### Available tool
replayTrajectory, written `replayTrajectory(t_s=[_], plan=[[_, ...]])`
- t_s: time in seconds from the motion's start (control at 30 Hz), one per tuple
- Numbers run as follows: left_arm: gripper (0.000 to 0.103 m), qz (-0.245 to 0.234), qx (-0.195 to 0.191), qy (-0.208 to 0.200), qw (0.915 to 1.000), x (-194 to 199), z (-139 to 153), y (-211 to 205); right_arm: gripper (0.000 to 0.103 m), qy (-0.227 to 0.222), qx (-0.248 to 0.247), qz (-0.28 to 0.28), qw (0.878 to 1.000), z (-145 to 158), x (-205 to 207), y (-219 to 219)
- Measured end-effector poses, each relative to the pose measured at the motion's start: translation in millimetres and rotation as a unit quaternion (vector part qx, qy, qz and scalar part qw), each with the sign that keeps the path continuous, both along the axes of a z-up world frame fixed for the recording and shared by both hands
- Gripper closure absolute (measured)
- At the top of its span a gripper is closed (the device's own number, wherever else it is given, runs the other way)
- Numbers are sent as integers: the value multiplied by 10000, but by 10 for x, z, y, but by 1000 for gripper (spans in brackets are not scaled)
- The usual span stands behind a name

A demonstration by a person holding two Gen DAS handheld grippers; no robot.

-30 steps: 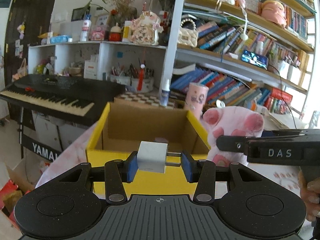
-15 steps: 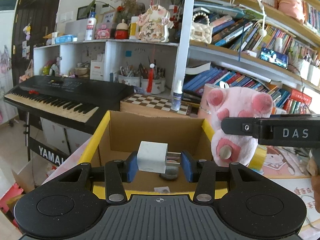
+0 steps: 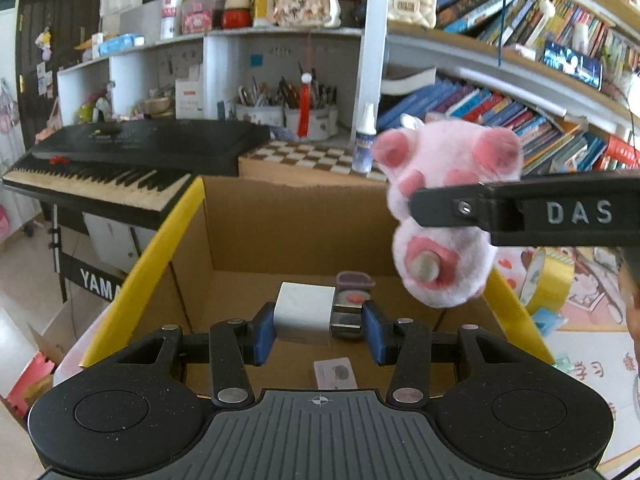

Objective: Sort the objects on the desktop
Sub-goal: 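Lower into the yellow box and open the right gripper while the left gripper releases the charger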

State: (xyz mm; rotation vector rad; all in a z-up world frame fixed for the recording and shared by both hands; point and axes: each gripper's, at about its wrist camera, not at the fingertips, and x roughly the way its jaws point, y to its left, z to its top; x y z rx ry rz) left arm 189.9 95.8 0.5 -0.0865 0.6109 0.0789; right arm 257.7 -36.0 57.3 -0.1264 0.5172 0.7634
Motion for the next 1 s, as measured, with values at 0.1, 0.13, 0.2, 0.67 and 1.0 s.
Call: replayTrajectory(t_s=[0.1,0.13,0.2,0.67,1.0], plan=[[58,-21,39,157,9999,65,-53,-19,43,110,-95,162,9998,-52,105,93],[58,-26,56,223,9997,85,-70,-29,43,151,-141,215,9996,-69,143,128],[58,-40,144,353,9993,117,-101,-56,43,211,-235,321,9990,-99,204,192],[63,25,188,524,9984,226,-139,-84,43,670,-1194,1054,9850,-322,508,638],[61,172,89,353,9992,161,-65,-65,38,809,-1381,1198,9798,-411,587,746]])
